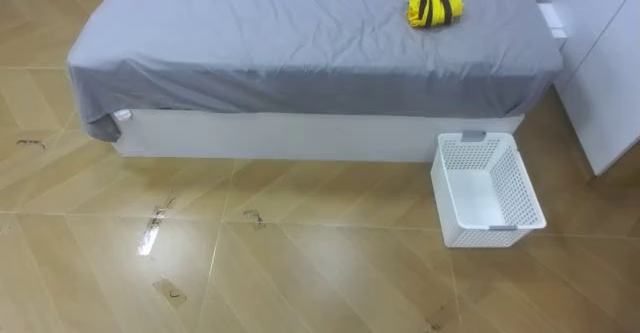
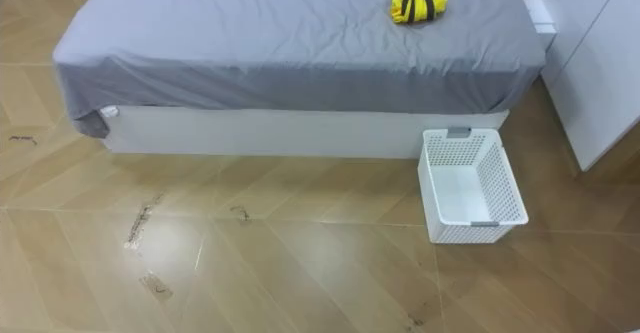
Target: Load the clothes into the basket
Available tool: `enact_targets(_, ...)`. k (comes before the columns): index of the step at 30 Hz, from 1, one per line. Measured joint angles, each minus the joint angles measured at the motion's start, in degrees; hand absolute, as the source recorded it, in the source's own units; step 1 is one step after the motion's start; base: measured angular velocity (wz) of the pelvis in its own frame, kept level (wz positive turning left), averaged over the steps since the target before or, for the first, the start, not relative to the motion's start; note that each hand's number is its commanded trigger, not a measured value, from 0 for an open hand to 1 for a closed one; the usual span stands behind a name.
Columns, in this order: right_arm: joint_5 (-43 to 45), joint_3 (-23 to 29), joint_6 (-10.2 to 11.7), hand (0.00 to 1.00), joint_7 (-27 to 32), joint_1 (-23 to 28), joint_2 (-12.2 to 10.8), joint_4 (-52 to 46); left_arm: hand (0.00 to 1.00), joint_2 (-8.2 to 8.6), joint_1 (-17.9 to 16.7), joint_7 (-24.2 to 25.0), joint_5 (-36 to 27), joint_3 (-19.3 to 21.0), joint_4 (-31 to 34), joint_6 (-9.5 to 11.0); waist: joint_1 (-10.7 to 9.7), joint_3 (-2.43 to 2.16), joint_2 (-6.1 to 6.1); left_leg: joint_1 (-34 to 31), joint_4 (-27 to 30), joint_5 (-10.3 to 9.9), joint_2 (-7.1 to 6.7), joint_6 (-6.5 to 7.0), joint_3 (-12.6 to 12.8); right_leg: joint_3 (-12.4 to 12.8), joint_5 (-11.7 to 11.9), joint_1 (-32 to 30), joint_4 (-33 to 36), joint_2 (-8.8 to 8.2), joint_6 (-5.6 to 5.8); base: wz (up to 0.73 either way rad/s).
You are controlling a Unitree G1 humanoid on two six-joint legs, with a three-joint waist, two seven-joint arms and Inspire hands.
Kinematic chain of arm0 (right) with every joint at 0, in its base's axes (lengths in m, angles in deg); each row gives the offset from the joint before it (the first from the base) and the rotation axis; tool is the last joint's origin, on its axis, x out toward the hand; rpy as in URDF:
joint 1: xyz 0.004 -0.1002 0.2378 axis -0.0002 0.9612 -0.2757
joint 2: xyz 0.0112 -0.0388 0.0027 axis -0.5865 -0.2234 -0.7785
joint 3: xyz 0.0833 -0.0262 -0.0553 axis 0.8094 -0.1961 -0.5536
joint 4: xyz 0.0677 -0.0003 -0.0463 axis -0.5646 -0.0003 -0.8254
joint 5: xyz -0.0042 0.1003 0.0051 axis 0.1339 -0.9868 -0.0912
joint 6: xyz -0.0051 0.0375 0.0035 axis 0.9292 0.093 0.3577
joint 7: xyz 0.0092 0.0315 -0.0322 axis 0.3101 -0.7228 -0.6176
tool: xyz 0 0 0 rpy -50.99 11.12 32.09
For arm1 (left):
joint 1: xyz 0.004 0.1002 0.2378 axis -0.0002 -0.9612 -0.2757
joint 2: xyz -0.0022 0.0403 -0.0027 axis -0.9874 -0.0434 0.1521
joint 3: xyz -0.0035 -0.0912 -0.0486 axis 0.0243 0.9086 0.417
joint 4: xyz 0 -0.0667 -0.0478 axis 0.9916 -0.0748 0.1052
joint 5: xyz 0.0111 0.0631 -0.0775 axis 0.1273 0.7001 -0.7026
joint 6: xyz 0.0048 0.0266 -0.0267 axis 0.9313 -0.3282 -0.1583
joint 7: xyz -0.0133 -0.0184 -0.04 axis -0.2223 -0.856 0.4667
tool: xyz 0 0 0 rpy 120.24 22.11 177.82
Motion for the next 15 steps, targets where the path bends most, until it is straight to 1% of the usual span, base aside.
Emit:
enact_targets(8, -2.3, -0.1, 0.0, 0.0, -0.3, 0.7, 0.0, 0.0, 0.0, 0.11, 0.0, 0.0, -0.5, 0.0, 0.1, 0.0, 0.1, -0.04, 0.09, 0.1, 0.0, 0.0, 0.09, 0.0, 0.0, 0.2, 0.0, 0.1, 0.1, 0.11, -0.07, 0.0)
enact_targets(12, -2.7, 0.0, 0.0, 0.0, -0.8, 0.7, -0.1, 0.1, 0.0, 0.11, 0.1, 0.1, -0.7, 0.0, -0.2, 0.1, 0.1, -0.05, 0.09, 0.1, 0.0, 0.0, 0.08, 0.0, -0.2, 1.3, -0.1, -0.2, 0.1, 0.21, -0.11, -0.04)
enact_targets(15, -3.4, 0.0, 0.0, 0.0, -0.8, 0.8, -0.1, 0.6, 0.0, 0.11, 0.0, 0.2, -0.8, 0.0, -0.3, 0.1, 0.0, -0.15, 0.16, 0.1, 0.0, 0.0, -0.01, 0.0, -0.3, 1.4, -0.1, -0.1, 0.2, 0.17, -0.1, -0.02)
